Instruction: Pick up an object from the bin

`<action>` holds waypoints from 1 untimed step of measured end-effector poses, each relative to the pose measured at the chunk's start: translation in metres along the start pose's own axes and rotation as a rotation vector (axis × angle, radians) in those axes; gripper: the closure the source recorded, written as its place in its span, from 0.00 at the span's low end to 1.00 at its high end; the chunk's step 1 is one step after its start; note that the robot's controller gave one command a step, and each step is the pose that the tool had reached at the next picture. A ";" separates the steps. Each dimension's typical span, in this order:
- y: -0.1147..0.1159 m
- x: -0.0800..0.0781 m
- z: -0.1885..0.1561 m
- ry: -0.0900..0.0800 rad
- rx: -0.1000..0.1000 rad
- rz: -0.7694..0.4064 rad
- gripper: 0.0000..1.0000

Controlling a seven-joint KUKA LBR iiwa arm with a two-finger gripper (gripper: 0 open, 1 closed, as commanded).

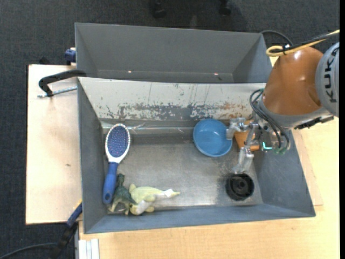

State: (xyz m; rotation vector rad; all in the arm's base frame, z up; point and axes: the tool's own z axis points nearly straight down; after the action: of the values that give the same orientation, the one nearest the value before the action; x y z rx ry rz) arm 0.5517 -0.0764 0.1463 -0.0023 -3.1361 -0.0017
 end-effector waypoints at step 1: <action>0.047 -0.002 0.070 0.000 -0.003 -0.009 0.00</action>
Offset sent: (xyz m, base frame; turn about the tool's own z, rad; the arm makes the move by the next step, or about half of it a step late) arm 0.0020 0.0430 -0.0665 -0.0033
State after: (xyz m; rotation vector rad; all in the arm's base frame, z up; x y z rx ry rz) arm 0.5530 -0.0289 0.0763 0.0113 -3.1360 -0.0062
